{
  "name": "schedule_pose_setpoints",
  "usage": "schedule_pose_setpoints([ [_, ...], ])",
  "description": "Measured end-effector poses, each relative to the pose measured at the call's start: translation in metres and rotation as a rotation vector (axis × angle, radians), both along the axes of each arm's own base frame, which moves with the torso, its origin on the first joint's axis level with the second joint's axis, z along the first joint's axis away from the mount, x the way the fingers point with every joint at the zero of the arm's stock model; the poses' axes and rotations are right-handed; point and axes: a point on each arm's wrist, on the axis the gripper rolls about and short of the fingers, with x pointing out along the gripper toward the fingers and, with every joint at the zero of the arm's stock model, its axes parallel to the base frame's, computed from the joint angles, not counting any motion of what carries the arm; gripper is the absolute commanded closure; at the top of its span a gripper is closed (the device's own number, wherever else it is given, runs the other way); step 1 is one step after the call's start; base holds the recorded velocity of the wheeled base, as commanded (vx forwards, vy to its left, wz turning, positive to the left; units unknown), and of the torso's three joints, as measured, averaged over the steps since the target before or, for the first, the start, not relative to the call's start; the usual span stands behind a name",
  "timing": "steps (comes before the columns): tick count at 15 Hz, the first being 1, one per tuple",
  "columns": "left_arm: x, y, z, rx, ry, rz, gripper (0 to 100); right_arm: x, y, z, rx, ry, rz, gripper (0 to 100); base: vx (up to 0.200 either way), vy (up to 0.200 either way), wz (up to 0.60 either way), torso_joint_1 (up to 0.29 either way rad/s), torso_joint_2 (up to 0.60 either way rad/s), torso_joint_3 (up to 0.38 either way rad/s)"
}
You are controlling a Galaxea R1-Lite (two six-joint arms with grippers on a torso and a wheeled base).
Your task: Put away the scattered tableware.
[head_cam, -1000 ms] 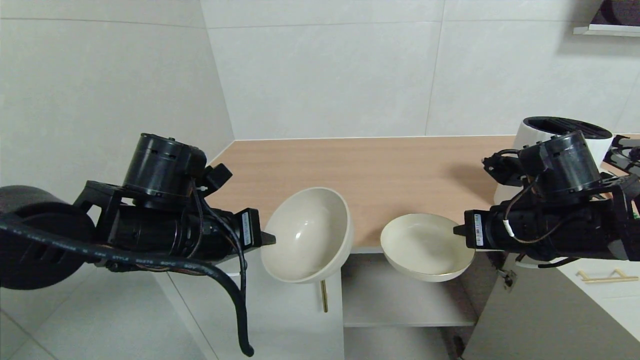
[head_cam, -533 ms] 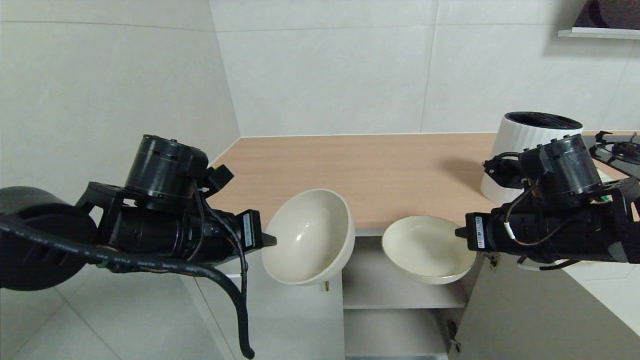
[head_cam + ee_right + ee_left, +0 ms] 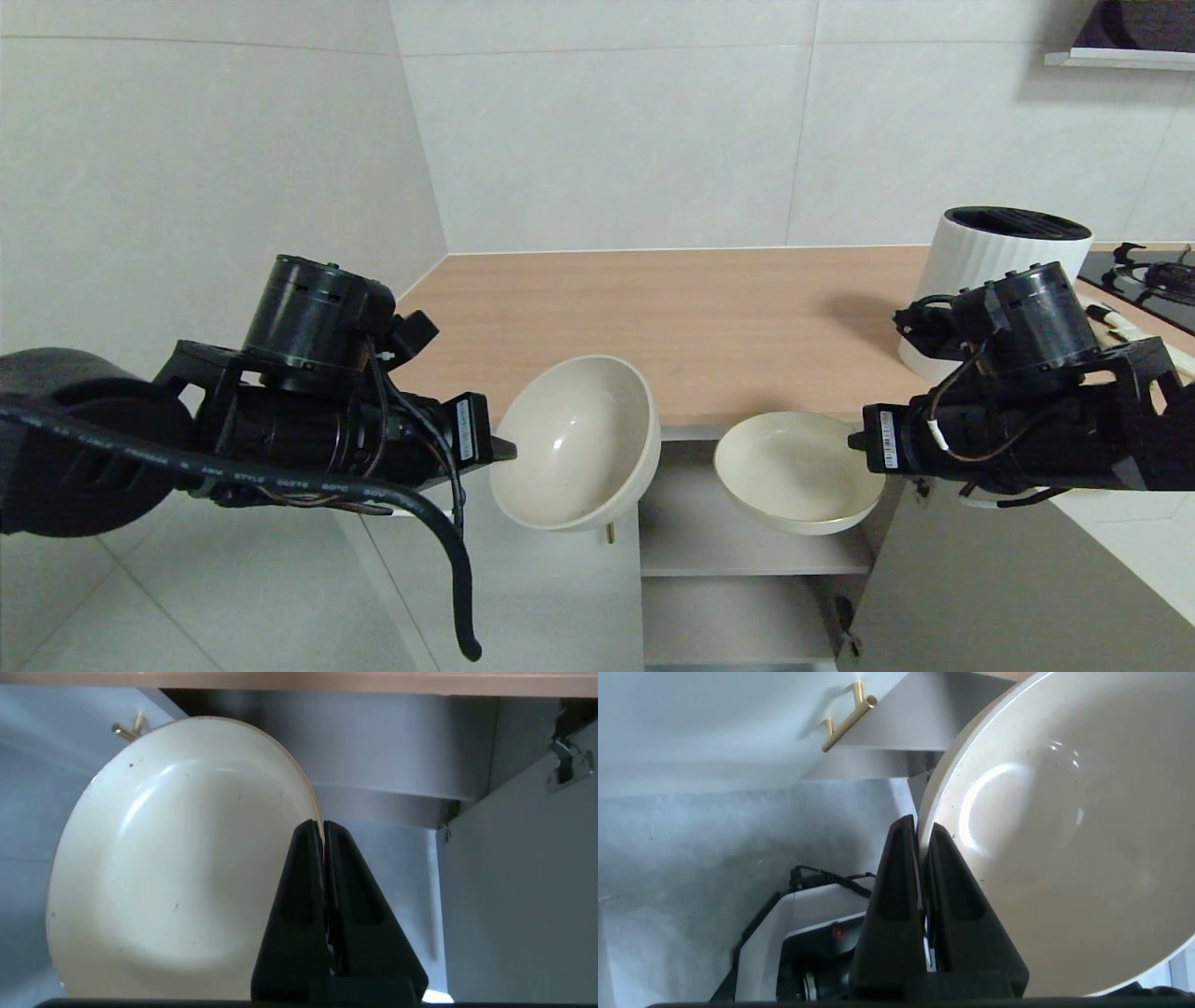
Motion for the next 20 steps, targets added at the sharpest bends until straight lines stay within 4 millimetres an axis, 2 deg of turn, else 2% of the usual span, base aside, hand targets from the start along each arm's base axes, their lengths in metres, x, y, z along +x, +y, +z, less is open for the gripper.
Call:
schedule_pose_setpoints([
  [5,0.0,0.0,0.0,0.001,0.001,0.0,100,0.003,0.002,-0.004,-0.005,0.01,0.0,100,0.0,0.0,0.0,-0.11,0.27,0.156],
  [20,0.001,-0.001,-0.002,0.004,0.007,0.001,100,0.008,0.004,-0.011,-0.013,0.024,-0.001,100,0.0,0.0,0.0,-0.157,0.45,0.289],
])
